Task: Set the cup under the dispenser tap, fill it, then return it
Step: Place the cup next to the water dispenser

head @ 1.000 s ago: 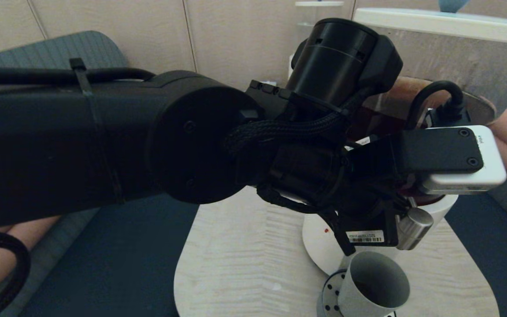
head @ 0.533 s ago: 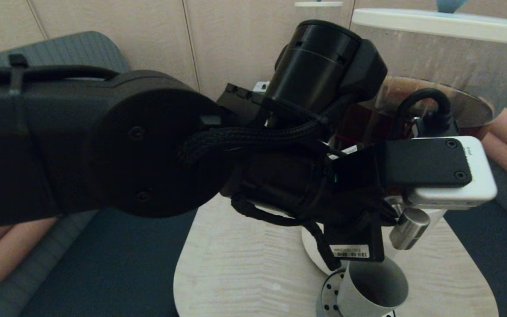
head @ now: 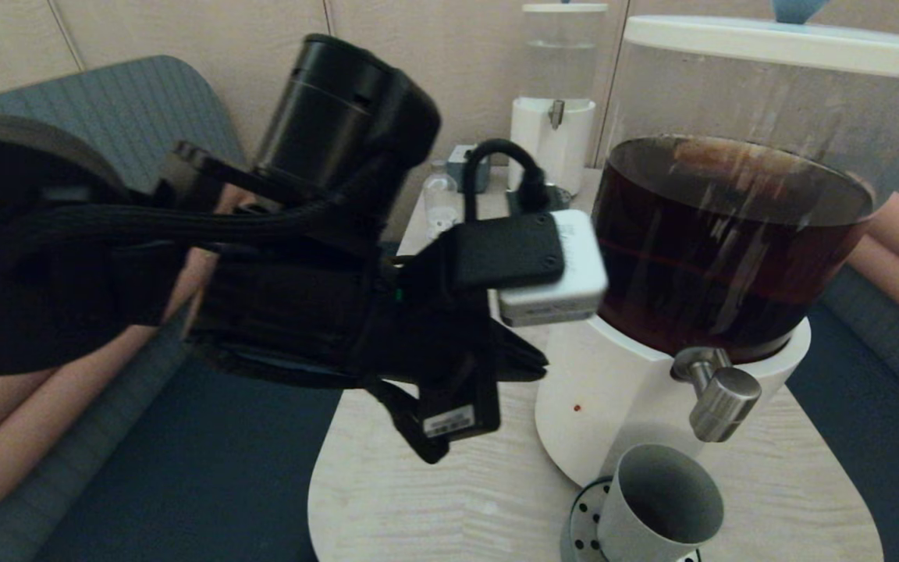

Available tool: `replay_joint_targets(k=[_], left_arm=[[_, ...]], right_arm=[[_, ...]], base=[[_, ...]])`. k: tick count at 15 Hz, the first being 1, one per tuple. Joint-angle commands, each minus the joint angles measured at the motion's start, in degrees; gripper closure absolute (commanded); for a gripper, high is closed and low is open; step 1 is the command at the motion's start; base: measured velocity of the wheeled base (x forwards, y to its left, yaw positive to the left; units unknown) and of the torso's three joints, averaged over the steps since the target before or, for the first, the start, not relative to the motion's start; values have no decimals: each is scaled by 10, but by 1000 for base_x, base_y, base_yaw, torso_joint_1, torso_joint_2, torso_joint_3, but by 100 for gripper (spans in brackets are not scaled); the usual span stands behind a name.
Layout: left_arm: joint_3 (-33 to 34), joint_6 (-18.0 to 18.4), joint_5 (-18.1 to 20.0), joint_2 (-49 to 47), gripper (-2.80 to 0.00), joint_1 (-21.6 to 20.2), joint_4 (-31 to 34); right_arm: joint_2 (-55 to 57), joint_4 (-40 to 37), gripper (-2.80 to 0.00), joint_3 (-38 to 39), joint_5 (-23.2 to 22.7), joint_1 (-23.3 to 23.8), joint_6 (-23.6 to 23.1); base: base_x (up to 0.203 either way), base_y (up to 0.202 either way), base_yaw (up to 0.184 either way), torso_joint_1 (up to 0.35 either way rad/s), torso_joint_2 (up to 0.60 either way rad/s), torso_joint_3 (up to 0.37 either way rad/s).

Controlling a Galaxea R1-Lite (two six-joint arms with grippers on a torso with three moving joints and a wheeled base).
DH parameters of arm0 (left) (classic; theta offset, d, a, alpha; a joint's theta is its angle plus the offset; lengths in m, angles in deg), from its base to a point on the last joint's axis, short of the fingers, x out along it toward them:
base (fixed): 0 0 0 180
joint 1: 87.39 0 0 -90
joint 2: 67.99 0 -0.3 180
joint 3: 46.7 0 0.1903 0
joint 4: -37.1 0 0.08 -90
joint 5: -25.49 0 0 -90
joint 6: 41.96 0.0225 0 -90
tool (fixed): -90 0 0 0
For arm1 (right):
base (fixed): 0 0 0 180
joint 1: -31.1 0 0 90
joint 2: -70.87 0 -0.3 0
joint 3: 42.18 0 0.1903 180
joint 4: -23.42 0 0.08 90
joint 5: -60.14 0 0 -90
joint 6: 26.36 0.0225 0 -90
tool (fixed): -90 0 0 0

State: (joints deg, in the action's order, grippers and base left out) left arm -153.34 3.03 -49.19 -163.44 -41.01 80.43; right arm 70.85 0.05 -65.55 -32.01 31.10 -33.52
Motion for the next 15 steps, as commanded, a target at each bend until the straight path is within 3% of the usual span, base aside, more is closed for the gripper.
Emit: replay_joint_targets(k=[1,3,5,8,10,12,13,15], left_arm=[[51,-20,4,80,0,-43,2],[105,-61,34,152,0,-105,4],[139,-106,104,212,0,-200,6],[159,-189,295,306,0,-377,20],[164,-295,430,387,0,-472,35],[182,-376,480,474,0,-490,41],[203,-399,493,515,0,-492,43],[257,-430,487,586,0,-495,48]], right_arm=[[-3,0,0,5,-1,0,0],[-3,0,0,5,-1,0,-1],[-3,0,0,5,-1,0,0],[-3,0,0,5,-1,0,-1],[-3,0,0,5,-1,0,0],[-3,0,0,5,-1,0,-1],[-3,0,0,5,-1,0,0],[-3,0,0,5,-1,0,-1]], base=[[0,0,0,0,0,0],[0,0,0,0,0,0],[0,0,0,0,0,0],[0,0,0,0,0,0],[0,0,0,0,0,0],[0,0,0,0,0,0],[0,0,0,0,0,0],[0,0,0,0,0,0]])
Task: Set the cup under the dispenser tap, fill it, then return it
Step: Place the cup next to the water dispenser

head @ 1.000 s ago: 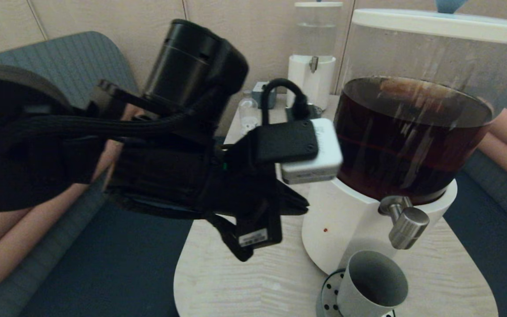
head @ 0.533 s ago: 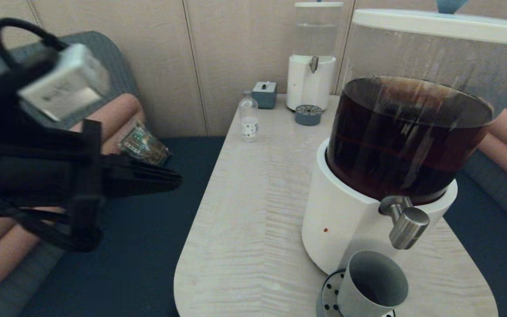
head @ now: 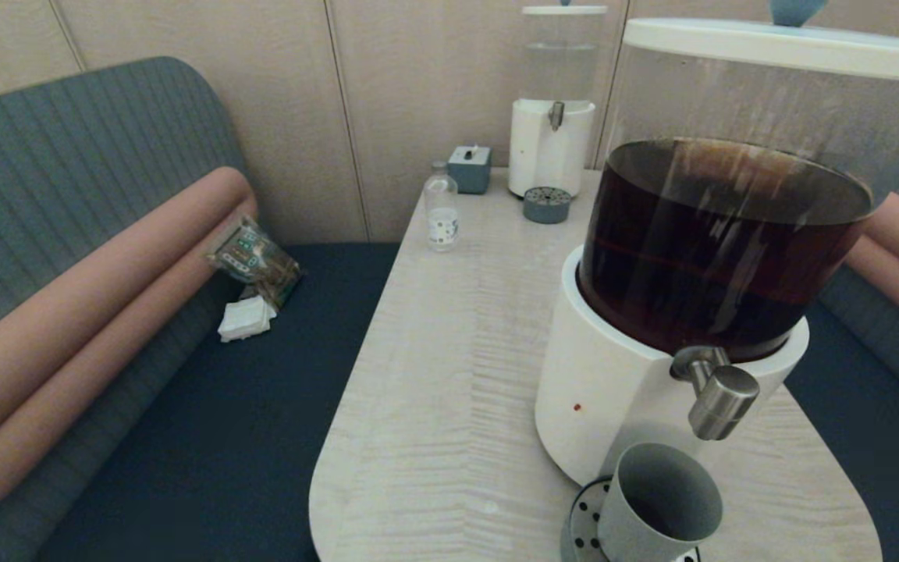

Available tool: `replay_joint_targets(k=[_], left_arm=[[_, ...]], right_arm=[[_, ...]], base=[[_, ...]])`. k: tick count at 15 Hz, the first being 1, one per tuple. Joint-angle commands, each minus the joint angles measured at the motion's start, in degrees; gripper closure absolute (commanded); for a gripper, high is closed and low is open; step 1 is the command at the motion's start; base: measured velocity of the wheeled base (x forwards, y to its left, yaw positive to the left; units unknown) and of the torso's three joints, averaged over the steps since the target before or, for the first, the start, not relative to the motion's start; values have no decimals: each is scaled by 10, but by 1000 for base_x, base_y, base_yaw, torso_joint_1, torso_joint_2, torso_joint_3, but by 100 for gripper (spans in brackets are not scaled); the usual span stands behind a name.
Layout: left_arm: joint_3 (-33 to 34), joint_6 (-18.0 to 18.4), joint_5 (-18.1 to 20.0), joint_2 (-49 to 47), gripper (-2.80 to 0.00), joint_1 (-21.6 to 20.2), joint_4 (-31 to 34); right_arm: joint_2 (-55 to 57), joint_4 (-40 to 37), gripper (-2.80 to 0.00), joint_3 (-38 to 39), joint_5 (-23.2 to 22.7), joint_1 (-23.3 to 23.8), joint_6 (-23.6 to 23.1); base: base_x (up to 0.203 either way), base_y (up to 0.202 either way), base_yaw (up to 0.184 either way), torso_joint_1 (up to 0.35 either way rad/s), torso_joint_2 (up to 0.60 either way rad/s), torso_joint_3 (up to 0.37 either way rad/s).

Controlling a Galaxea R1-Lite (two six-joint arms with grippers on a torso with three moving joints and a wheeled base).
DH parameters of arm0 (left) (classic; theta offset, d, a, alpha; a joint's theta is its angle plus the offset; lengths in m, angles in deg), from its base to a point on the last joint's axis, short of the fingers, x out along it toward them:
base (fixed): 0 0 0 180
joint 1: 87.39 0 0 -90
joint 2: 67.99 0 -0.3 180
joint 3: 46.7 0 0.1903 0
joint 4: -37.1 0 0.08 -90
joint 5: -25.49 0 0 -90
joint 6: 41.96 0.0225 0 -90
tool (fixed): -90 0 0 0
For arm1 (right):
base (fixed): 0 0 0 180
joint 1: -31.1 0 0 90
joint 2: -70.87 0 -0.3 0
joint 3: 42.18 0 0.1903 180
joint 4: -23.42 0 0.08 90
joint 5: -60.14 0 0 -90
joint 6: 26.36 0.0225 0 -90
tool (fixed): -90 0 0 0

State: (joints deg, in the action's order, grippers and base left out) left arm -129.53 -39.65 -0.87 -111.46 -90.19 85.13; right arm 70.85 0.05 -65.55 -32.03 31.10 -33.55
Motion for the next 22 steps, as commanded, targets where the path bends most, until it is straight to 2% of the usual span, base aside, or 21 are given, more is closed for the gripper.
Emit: replay_joint_targets(k=[1,3,4,5,6,9,10,12,16,18,20,21,22], left_arm=[[45,-18,-48,98,0,-6,2],[95,-44,-245,150,0,-7,14],[109,-66,-306,173,0,-6,35],[115,-96,-318,198,0,-5,71],[116,-126,-309,211,0,-4,113],[154,-138,-300,220,0,14,112],[178,-136,-294,220,-280,15,94],[216,-131,-287,209,-280,16,21],[192,-130,-256,95,-280,28,4],[185,-121,-190,35,-280,43,-11],[185,-101,-91,-45,-280,51,-77],[184,-75,-57,-92,-280,53,-131],[184,-29,-32,-148,-280,55,-196]], right_arm=[[-3,0,0,5,0,0,0],[-3,0,0,5,0,0,-1],[-3,0,0,5,0,0,0],[-3,0,0,5,0,0,0],[-3,0,0,5,0,0,0],[-3,0,0,5,0,0,0],[-3,0,0,5,0,0,0],[-3,0,0,5,0,0,0],[-3,0,0,5,0,0,-1],[-3,0,0,5,0,0,0],[-3,0,0,5,0,0,0],[-3,0,0,5,0,0,0],[-3,0,0,5,0,0,-1]], base=[[0,0,0,0,0,0],[0,0,0,0,0,0],[0,0,0,0,0,0],[0,0,0,0,0,0],[0,0,0,0,0,0],[0,0,0,0,0,0],[0,0,0,0,0,0],[0,0,0,0,0,0],[0,0,0,0,0,0],[0,0,0,0,0,0],[0,0,0,0,0,0],[0,0,0,0,0,0],[0,0,0,0,0,0]])
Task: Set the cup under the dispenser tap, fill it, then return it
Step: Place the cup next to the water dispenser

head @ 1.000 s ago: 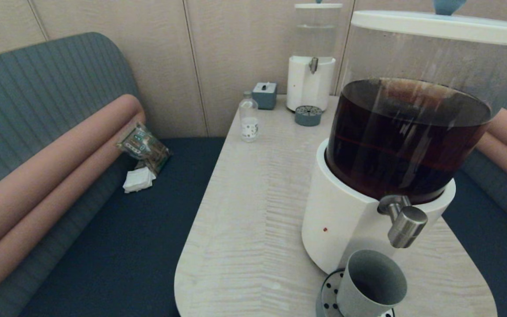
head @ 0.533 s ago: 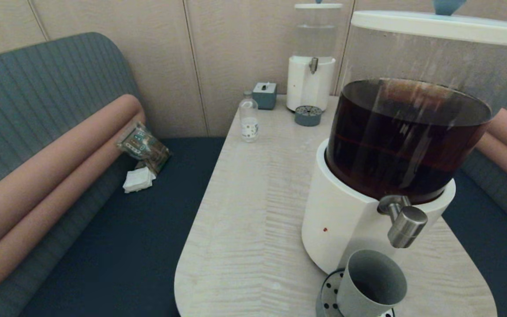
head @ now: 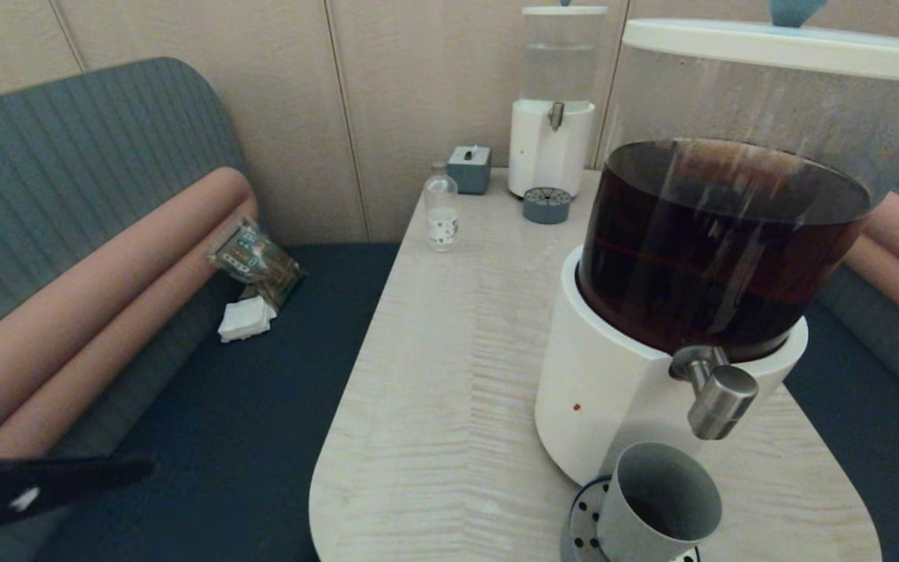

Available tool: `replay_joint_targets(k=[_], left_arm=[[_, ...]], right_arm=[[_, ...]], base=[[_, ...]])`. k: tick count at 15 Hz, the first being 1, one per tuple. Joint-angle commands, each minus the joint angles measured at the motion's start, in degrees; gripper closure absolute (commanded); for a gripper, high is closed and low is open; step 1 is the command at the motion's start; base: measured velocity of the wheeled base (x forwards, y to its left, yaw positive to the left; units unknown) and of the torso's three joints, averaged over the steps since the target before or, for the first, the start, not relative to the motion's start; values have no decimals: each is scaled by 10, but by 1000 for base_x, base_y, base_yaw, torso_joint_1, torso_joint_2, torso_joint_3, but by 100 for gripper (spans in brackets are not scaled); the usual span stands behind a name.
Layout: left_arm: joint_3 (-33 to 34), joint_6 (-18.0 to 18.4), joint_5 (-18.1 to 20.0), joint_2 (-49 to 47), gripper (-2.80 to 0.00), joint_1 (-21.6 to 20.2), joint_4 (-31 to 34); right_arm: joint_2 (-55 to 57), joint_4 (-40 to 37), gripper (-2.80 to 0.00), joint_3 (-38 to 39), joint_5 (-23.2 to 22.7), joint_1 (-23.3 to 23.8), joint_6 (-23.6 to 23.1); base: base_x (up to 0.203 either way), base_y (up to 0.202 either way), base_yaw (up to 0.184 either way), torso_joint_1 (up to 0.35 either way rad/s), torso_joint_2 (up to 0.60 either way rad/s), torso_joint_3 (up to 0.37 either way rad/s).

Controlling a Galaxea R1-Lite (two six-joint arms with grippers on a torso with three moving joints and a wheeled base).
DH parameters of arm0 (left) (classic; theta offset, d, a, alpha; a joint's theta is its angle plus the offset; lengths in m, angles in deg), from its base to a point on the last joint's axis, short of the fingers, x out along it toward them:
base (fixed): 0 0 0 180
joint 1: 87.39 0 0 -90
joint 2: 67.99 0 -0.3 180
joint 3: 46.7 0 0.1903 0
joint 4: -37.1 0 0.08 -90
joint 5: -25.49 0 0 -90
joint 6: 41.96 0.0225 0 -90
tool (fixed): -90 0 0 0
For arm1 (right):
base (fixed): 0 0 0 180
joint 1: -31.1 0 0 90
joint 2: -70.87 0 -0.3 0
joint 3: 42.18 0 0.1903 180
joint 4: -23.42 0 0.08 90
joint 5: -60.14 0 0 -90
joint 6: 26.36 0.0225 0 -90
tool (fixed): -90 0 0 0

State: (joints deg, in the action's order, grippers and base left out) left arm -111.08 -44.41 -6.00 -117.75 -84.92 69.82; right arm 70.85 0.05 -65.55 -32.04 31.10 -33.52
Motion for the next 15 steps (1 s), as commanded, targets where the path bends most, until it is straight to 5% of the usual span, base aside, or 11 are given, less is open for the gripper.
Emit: replay_joint_targets(k=[1,3,5,8,10,15], left_arm=[[2,75,43,-141,-280,7,-105],[18,186,82,-232,-280,25,-218],[50,243,106,-304,-280,36,-341],[93,256,127,-434,-280,47,-567],[118,234,132,-484,-280,108,-695],[100,217,131,-564,-280,222,-708]], right_arm=[[-3,0,0,5,0,0,0],[-3,0,0,5,0,0,-1],[-3,0,0,5,0,0,-1],[-3,0,0,5,0,0,0],[-3,0,0,5,0,0,0],[-3,0,0,5,0,0,0]], base=[[0,0,0,0,0,0],[0,0,0,0,0,0],[0,0,0,0,0,0],[0,0,0,0,0,0],[0,0,0,0,0,0],[0,0,0,0,0,0]])
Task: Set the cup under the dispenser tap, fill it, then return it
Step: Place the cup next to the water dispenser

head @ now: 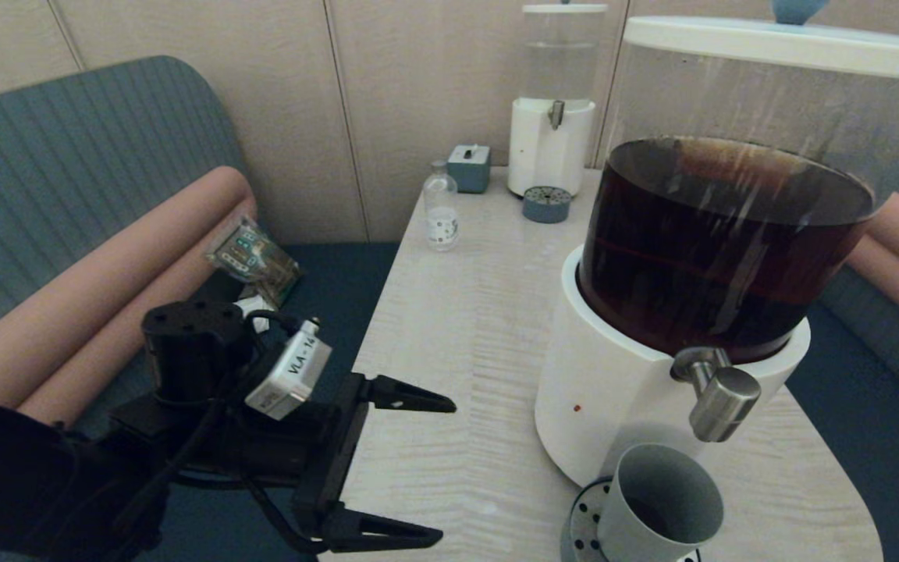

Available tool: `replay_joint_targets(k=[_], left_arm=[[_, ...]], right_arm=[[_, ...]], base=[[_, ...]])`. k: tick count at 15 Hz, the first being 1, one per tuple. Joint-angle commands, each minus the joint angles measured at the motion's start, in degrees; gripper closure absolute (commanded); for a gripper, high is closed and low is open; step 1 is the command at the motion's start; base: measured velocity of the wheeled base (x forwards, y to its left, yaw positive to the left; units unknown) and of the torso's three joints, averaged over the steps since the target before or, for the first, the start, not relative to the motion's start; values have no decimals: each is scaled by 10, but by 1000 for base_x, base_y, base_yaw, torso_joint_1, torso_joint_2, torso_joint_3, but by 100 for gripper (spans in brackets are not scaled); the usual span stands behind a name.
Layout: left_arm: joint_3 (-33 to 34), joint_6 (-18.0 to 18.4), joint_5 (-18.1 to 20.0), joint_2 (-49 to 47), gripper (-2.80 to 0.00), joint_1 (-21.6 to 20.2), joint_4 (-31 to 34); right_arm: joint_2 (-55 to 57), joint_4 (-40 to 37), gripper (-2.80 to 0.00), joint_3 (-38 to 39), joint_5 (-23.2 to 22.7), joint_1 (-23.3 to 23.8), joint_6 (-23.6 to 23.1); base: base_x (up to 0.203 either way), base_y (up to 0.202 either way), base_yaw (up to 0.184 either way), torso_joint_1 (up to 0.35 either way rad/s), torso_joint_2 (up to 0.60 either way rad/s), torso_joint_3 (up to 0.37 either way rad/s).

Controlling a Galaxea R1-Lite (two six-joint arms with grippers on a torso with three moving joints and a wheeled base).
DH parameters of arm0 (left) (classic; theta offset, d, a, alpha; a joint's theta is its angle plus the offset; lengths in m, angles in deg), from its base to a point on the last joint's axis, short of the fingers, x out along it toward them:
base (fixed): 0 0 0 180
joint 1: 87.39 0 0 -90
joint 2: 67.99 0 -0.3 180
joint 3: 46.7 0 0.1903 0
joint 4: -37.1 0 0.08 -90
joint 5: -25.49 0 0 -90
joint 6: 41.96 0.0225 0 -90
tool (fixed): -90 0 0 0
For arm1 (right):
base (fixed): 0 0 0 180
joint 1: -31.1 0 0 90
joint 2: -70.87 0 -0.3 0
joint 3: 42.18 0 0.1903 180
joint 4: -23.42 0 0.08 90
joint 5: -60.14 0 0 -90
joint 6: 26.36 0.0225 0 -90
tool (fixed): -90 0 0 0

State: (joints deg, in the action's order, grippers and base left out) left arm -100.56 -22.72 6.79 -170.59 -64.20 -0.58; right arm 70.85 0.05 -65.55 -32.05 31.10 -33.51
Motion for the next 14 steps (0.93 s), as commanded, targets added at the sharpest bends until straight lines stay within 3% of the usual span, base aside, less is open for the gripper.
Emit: replay_joint_targets(k=[1,7,14], left_arm=[[-5,0,3,-47,-280,26,-4],[-43,-7,-1,-119,-280,86,-3],[-115,-24,-10,-183,-280,122,-3]], right_arm=[[-3,0,0,5,0,0,-1],[-3,0,0,5,0,0,-1],[-3,0,0,5,0,0,-1]], base=[[0,0,0,0,0,0],[0,0,0,0,0,0],[0,0,0,0,0,0]])
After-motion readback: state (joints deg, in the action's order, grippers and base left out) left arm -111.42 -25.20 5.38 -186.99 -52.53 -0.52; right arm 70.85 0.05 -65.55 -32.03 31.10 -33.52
